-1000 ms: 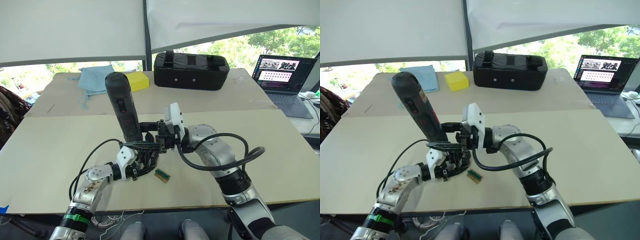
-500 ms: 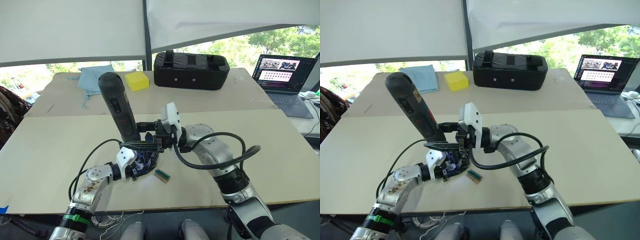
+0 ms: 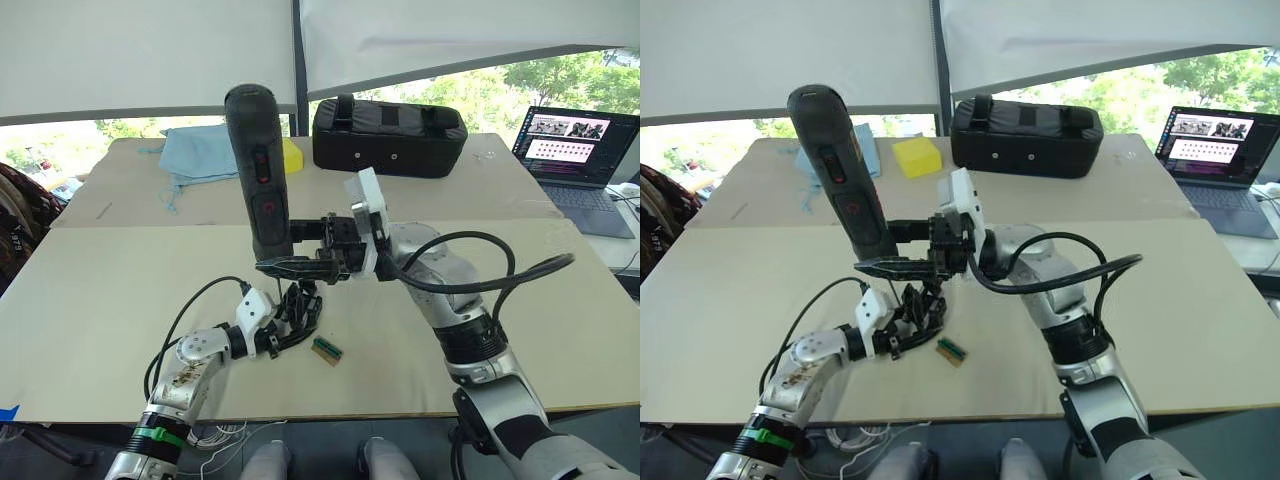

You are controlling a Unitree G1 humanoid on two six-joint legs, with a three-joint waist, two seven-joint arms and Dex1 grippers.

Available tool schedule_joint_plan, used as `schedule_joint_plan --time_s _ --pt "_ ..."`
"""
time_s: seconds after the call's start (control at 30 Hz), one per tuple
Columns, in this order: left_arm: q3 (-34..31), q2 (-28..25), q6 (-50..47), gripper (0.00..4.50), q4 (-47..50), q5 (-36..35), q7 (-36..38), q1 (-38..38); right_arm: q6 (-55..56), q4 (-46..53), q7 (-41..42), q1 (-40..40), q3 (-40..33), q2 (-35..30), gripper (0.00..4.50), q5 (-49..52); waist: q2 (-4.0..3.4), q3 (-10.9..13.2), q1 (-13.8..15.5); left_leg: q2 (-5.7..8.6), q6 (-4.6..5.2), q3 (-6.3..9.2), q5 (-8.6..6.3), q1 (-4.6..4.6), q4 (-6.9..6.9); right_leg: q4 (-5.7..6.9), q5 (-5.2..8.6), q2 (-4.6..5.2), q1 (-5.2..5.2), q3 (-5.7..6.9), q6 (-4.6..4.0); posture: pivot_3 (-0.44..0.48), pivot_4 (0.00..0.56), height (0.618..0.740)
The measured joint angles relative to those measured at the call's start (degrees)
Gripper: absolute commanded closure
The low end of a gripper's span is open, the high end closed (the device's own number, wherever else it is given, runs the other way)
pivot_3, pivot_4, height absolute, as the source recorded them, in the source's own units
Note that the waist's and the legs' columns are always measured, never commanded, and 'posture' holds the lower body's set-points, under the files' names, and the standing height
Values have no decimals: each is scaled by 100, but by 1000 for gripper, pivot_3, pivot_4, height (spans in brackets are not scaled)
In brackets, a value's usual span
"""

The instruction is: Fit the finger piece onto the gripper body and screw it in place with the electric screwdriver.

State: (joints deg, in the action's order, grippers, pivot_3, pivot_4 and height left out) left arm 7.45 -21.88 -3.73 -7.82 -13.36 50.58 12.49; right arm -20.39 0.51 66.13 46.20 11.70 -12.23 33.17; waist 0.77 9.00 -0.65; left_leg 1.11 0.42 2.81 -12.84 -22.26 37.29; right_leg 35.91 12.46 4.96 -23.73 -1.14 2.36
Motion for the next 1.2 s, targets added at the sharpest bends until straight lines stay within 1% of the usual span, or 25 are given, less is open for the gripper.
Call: schedule_joint_plan --time_s 0.2,0.37,0.47,0.53,0.57,0.6,0.63,0.7,0.83,0.9,0.93,1.03,1.07,1.1,1.13,1.2 --pt "7 129 222 2188 -219 168 -210 103 -58 280 173 1 -167 -49 2598 333 0 1 9 2 0 2 1 0 0 0 1 1 2 2 2 0 150 740" --pt "-10 186 253 2188 -303 186 -292 145 -431 632 367 -2 -398 -400 2598 779 0 1 20 3 0 3 1 1 0 0 7 6 4 7 13 0 150 740" --pt "-21 206 240 2188 -303 182 -307 144 -838 890 361 -4 -657 -677 2598 1235 -2 2 25 3 1 5 1 0 0 0 13 9 4 9 22 0 150 740" --pt "-35 213 224 1159 -300 171 -318 137 -1043 1015 350 -4 -856 -871 2598 1462 -1 2 25 4 1 4 1 0 0 -1 13 12 5 9 21 0 150 740" --pt "-48 214 217 783 -298 160 -318 132 -1171 1068 340 -4 -962 -991 2598 1581 -2 2 22 3 1 4 1 0 0 -1 14 11 5 10 22 0 150 740" --pt "-61 215 217 276 -295 153 -318 125 -1281 1095 317 -4 -1043 -1102 2598 1670 -1 2 18 2 1 4 1 0 0 -2 15 10 5 11 24 0 150 740" --pt "-73 215 213 33 -292 141 -318 116 -1383 1112 276 -5 -1112 -1222 2598 1754 -1 2 13 2 1 4 1 0 0 -1 16 10 4 11 25 0 150 740" --pt "-88 215 210 33 -292 123 -319 108 -1523 1119 227 -18 -1260 -1433 2598 1799 -1 2 11 2 1 3 1 -2 -1 -2 17 11 4 11 25 0 150 740" --pt "-131 213 216 33 -255 71 -331 59 -1751 1107 291 -247 -1563 -2154 2598 1871 3 4 13 2 1 1 0 -7 0 -9 18 12 4 11 27 0 150 740" --pt "-195 169 205 33 -136 -21 -337 -79 -1993 1000 409 -395 -1713 -2714 2598 1908 7 7 -6 2 1 -2 0 -12 -1 -12 16 13 0 9 24 0 150 740" --pt "-265 97 203 33 -45 -71 -335 -153 -2137 898 453 -455 -1800 -3007 2598 1914 13 12 -29 -3 1 -7 0 -15 -3 -13 14 11 -11 4 20 0 150 740" --pt "-482 -124 115 33 205 -290 -240 -464 -2321 564 614 -528 -2008 -3532 2598 1898 17 17 -86 -8 1 -23 0 -24 -25 -9 10 1 -41 -21 9 0 150 740" --pt "-648 -315 93 33 382 -438 -113 -693 -2424 374 795 -558 -1992 -3943 2598 1819 19 29 -98 -10 1 -24 0 -25 -32 -8 12 -3 -46 -21 -2 0 150 740" --pt "-818 -453 115 33 481 -584 -6 -875 -2491 201 889 -568 -1995 -4197 2598 1723 21 37 -115 -15 1 -26 0 -25 -38 -11 6 -7 -50 -21 -21 0 150 740" --pt "-1138 -571 151 33 503 -849 183 -1131 -2584 -145 983 -560 -1994 -4544 2598 1557 21 43 -124 -17 1 -28 0 -24 -41 -11 7 -6 -52 -21 -25 0 150 740" --pt "-1632 -800 257 33 495 -1236 555 -1519 -2668 -709 1145 -518 -1911 -4990 2598 1247 20 73 -123 -17 1 -30 0 -38 -41 -13 8 -4 -65 -18 -27 0 150 740"
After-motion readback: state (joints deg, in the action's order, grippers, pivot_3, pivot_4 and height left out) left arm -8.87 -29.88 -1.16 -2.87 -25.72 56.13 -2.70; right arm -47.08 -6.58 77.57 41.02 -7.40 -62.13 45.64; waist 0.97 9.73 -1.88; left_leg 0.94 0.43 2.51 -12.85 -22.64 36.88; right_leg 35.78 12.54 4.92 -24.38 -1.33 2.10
